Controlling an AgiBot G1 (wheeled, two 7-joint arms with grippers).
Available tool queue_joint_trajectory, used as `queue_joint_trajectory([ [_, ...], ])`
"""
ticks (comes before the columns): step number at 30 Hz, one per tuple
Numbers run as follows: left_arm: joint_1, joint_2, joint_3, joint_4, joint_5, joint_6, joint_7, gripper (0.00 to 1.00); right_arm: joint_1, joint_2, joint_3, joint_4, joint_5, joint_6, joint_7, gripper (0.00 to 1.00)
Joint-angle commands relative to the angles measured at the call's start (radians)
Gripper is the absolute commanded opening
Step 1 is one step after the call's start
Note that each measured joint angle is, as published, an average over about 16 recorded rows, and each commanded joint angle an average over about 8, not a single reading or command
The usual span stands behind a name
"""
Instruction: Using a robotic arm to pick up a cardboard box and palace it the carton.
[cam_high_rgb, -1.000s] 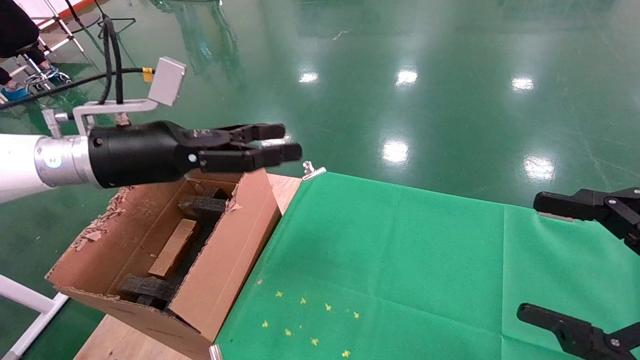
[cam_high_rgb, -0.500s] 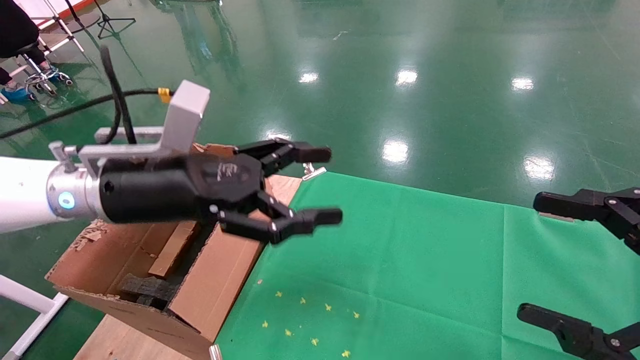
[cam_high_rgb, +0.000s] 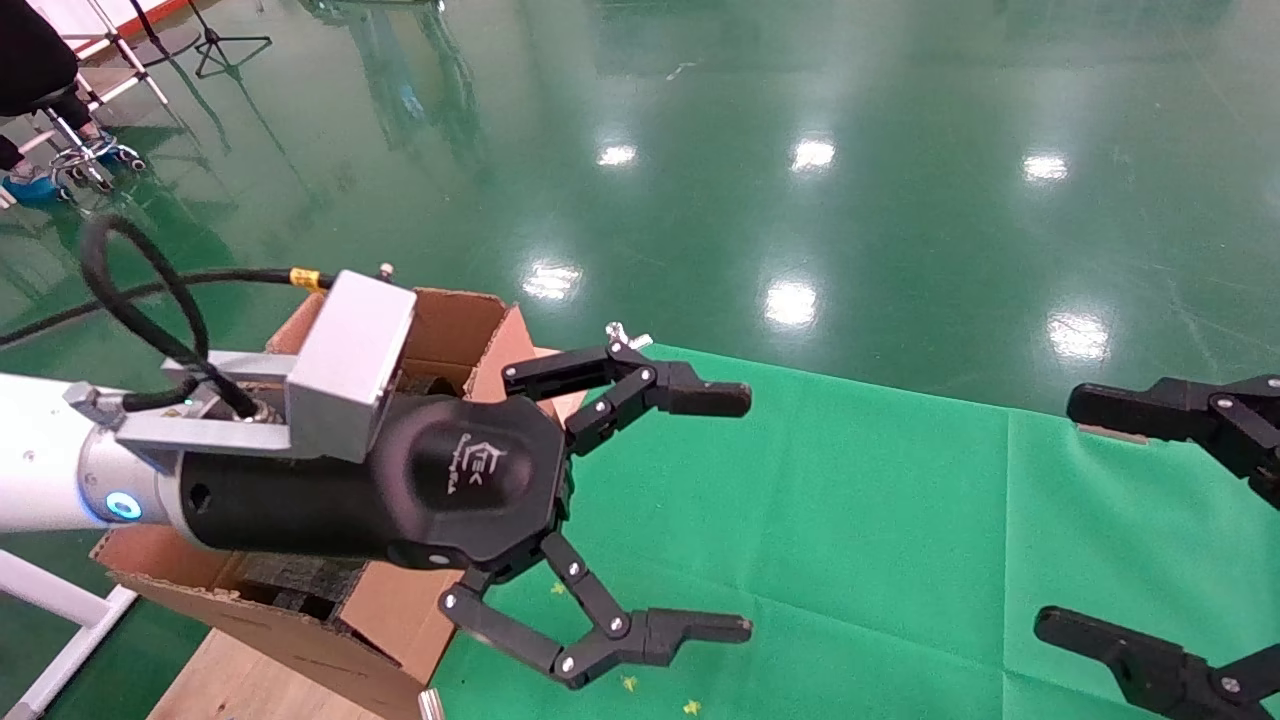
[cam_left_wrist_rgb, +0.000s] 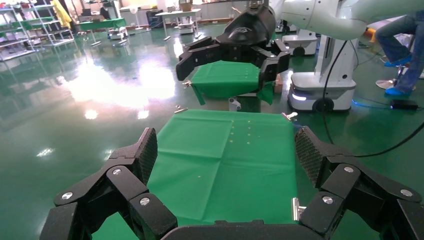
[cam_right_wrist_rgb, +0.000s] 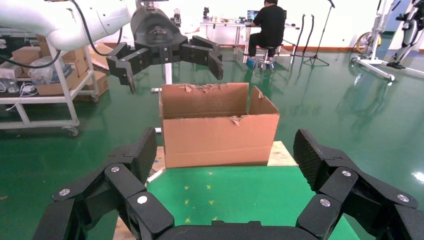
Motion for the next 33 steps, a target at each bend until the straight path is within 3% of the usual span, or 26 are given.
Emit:
queue_joint_trajectory([
  [1,0.010,0.000,-0.006,-0.014,-0.005,0.000,0.005,1.00,0.000,0.000,0.000,0.000,0.000,0.000,0.000,1.00],
  [33,-0.014,-0.001,0.008,0.021,0.007,0.000,-0.007,1.00,0.000,0.000,0.000,0.000,0.000,0.000,0.000,1.00],
])
